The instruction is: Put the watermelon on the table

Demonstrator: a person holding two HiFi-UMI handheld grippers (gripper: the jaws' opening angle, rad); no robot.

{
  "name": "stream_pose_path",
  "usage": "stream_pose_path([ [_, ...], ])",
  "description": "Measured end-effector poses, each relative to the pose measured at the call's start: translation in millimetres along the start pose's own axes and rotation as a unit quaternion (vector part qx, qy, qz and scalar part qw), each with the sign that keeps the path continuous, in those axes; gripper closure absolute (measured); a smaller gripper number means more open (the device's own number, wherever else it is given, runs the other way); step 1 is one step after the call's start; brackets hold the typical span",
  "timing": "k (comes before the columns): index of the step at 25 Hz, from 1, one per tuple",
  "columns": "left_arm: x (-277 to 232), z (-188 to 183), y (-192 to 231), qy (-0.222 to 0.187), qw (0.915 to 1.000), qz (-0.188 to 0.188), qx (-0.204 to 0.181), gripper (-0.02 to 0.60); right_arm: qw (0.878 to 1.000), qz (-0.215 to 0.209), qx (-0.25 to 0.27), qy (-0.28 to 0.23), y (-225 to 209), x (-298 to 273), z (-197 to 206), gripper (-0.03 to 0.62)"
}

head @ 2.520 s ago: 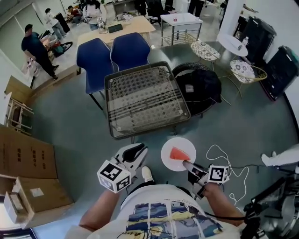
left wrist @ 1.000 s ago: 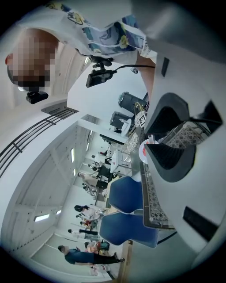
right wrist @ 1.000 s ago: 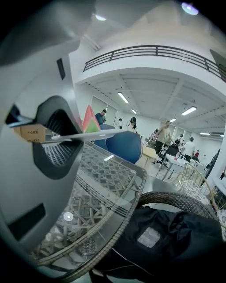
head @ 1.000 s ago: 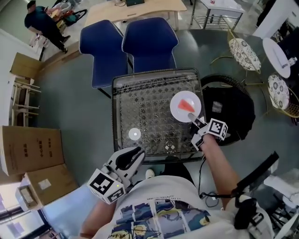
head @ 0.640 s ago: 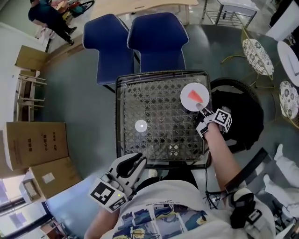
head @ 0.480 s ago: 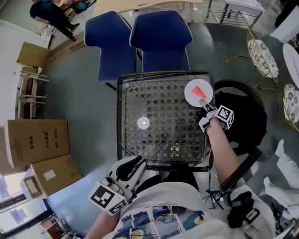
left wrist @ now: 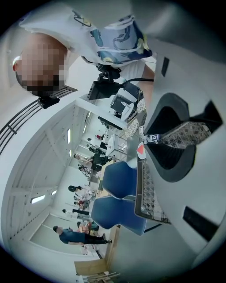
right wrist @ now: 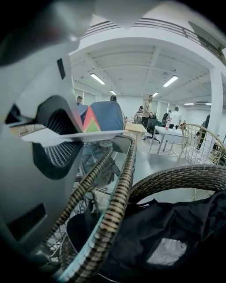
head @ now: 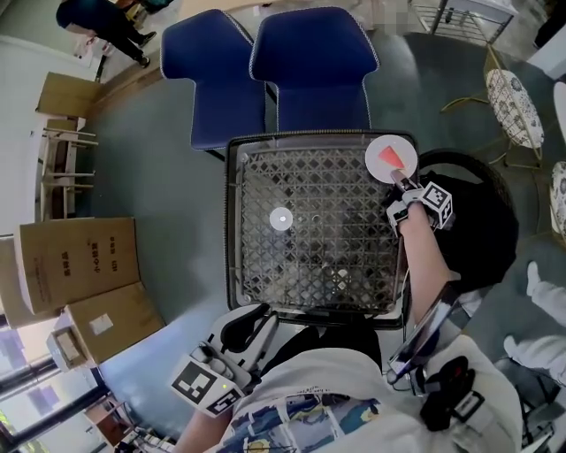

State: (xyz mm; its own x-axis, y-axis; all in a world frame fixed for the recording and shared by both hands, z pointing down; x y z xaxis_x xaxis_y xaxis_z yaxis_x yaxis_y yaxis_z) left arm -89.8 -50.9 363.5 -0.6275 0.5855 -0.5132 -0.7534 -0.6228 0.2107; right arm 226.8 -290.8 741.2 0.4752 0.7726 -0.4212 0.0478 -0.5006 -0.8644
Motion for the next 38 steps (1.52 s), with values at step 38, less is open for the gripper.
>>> stream_pose_path([
  [38,3,18,2,-0.032,0.9989,0.001,0.033,0.508,0.966,0.241,0.096,-0.011,-4,4,-9,0.454],
])
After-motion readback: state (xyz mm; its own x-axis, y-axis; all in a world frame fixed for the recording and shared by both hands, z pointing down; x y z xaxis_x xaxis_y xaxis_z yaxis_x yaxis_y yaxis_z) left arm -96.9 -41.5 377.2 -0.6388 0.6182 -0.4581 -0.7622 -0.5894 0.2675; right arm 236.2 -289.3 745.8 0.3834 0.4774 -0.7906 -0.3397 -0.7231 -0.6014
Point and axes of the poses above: the fingertips, and each gripper's own axes: x backward along the fingers, y to its left, z out of its underside, the point moved 4 cm from there along x, backward along the fingers, and after that the axes turned 14 degrees about -x, right-handed, at the moved point
